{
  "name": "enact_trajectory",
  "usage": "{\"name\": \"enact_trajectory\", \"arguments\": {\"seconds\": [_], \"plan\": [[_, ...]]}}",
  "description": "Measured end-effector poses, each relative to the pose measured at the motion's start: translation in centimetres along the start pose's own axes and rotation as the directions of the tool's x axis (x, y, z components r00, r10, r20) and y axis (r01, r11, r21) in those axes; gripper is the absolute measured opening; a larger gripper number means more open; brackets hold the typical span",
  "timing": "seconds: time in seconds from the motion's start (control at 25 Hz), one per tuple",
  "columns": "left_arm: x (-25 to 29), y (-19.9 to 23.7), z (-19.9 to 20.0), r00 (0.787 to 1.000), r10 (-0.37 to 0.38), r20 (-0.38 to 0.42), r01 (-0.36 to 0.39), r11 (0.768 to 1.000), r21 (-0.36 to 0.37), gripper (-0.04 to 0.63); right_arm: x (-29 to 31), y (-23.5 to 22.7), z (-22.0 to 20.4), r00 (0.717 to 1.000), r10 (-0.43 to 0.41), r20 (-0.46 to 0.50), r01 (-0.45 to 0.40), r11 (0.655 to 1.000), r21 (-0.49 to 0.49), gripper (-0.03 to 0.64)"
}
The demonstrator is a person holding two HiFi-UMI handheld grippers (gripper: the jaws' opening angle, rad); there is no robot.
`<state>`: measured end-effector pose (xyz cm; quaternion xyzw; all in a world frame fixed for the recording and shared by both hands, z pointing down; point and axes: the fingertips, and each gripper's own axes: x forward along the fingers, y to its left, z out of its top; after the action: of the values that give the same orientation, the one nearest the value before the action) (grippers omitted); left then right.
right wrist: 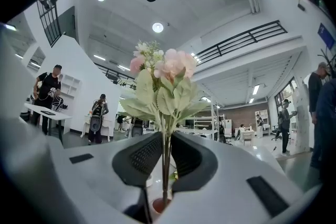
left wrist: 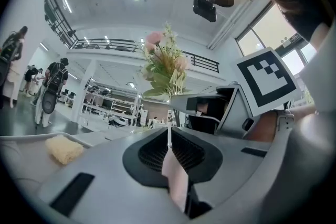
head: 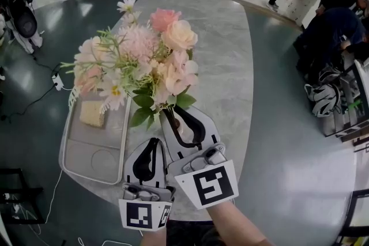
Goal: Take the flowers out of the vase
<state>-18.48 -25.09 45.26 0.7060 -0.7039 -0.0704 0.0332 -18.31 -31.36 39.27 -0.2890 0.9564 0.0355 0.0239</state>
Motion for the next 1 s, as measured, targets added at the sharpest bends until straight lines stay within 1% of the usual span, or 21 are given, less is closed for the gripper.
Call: {"name": "enact_trajectory", "arguments": {"seconds": [0.2, 0.48, 0.64, 0.84, 1.0], "plan": [[0.1, 0.0, -0.2, 1.000, 0.000, 0.009, 0.000, 1.000, 0.002, 0.031, -0.1, 0.0, 0.2, 1.000, 0.006, 0.017, -0.006, 1.000, -0.006, 0.067], [-0.1, -0.3, 1.0, 1.000, 0.004, 0.014, -0.004, 1.000, 0.007, 0.031, -0.5, 0.3, 1.5, 0.999, 0.021, 0.030, -0.020, 1.000, -0.007, 0.067], [0.1, 0.1, 0.8, 1.000, 0.009, 0.017, -0.010, 1.000, 0.010, 0.031, -0.3, 0.2, 1.4, 0.999, 0.024, 0.038, -0.024, 1.000, -0.004, 0.067], [0.9, -0.4, 3.2, 1.000, 0.009, 0.019, -0.009, 1.000, 0.014, 0.031, -0.1, -0.4, 3.9, 0.999, 0.027, 0.045, -0.027, 1.000, 0.007, 0.067], [1.1, -0.5, 3.7, 1.000, 0.007, 0.025, -0.007, 1.000, 0.017, 0.031, -0.2, -0.6, 4.4, 0.998, 0.029, 0.053, -0.029, 1.000, 0.001, 0.067]]}}
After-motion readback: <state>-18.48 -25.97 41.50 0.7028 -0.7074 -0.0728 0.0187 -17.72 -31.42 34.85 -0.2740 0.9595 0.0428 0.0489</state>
